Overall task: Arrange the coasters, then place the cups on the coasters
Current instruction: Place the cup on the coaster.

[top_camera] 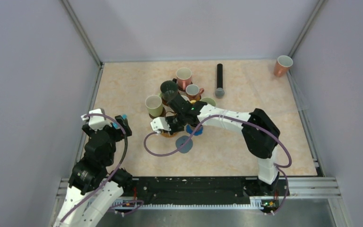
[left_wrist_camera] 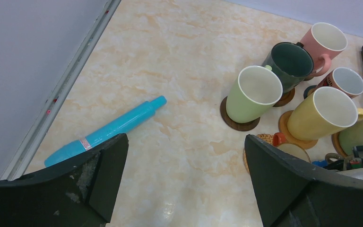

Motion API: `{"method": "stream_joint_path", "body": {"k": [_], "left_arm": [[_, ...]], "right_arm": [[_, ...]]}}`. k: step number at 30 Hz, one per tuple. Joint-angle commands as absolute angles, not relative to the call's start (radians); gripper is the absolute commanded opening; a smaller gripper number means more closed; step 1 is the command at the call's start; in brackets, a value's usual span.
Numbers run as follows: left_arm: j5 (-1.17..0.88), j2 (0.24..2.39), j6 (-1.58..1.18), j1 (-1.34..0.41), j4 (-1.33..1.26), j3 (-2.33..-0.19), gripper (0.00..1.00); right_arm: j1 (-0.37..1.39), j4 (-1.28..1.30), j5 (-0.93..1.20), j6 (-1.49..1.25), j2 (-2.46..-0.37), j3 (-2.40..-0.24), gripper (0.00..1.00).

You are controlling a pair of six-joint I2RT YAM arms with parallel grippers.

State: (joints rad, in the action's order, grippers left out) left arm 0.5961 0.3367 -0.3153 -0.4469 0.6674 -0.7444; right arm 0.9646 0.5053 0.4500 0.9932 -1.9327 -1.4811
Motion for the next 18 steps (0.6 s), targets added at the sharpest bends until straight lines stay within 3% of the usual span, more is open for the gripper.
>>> {"method": "stream_joint_path", "body": {"k": [1,18], "left_arm": [[0.586,0.356,-0.313,-0.444,0.645,-0.769,0.99],[0.587,0.354,-0.314,-0.443,0.642,-0.767,0.99]], "right_arm": [[0.962,0.375,0.468,1.013,-1.938,-1.514,0.00],[0.912,0.289,0.502,0.928,-1.904,-1.435,0.00]]}}
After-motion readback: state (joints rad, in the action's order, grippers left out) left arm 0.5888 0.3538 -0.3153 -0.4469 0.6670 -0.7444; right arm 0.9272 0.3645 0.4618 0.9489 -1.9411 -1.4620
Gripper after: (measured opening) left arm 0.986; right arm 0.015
